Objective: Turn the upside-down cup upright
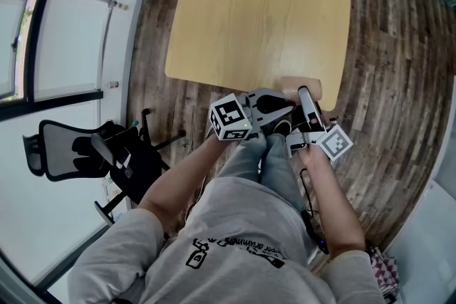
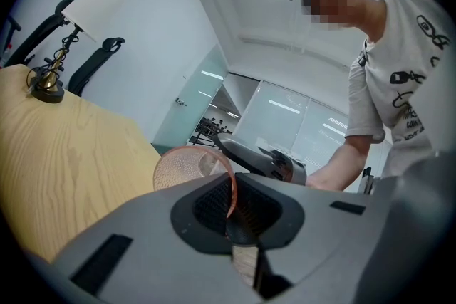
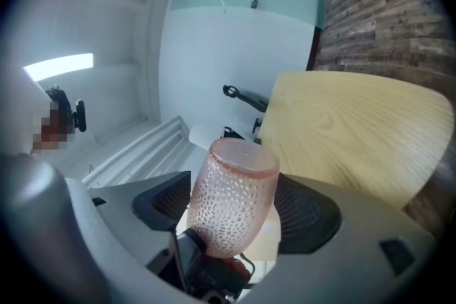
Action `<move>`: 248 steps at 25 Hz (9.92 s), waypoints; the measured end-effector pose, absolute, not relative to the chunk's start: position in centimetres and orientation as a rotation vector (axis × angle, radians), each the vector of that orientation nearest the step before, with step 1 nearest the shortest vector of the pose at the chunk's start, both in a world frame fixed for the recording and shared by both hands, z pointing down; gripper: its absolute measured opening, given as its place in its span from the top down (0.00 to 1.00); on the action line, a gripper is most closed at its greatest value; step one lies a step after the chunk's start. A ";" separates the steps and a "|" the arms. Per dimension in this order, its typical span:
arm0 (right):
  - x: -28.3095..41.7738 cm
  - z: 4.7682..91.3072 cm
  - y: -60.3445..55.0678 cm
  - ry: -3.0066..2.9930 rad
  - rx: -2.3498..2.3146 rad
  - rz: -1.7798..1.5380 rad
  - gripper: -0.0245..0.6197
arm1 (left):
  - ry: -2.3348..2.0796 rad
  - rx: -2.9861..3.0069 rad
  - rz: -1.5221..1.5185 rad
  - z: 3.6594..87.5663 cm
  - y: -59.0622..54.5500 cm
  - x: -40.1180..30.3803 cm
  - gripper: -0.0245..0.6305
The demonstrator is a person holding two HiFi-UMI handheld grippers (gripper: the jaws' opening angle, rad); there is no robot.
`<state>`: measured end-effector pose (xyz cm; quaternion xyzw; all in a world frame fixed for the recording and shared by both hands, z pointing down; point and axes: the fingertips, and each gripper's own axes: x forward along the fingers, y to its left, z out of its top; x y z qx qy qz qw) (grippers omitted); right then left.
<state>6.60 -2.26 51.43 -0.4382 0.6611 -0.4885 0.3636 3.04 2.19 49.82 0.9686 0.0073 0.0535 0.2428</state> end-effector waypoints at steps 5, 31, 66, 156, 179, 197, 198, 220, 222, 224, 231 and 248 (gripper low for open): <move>6.7 51.4 -2.1 1.696 -1.132 -1.257 0.43 | 0.053 2.658 0.174 49.6 2.3 2.9 0.93; 5.8 51.1 -1.4 2.421 -1.546 -0.866 0.40 | 0.027 2.622 0.542 52.1 -0.4 1.2 0.93; 2.2 52.7 0.4 3.219 -1.918 0.216 0.40 | 0.107 2.575 1.103 49.0 4.4 3.8 0.93; 6.2 60.7 -3.3 2.586 -2.163 -0.542 0.41 | -0.230 2.628 0.659 53.1 1.9 1.4 0.62; 6.3 60.7 -3.0 2.594 -2.131 -0.524 0.41 | -0.230 2.601 0.554 57.2 -1.2 6.2 0.43; 6.2 60.8 -2.9 2.639 -2.124 -0.550 0.41 | -0.206 2.697 0.609 57.2 -1.5 7.1 0.45; 6.1 60.8 -3.0 2.641 -2.125 -0.550 0.41 | -0.209 2.711 0.616 57.1 -1.6 7.0 0.45; 5.6 61.6 -3.2 2.702 -2.158 -0.542 0.41 | -0.253 2.955 0.697 56.8 -1.6 6.9 0.45; 5.7 61.8 -3.2 2.709 -2.165 -0.542 0.41 | -0.251 2.958 0.695 57.0 -1.6 6.9 0.45; 5.8 61.9 -3.1 2.711 -2.174 -0.549 0.41 | -0.250 2.960 0.693 57.0 -1.6 6.9 0.45; 5.5 61.8 -3.2 2.719 -2.190 -0.553 0.41 | -0.260 2.947 0.663 56.9 -1.8 6.4 0.45; 6.4 61.2 -2.7 2.712 -2.171 -0.569 0.40 | -0.248 2.926 0.621 56.3 -1.6 6.6 0.44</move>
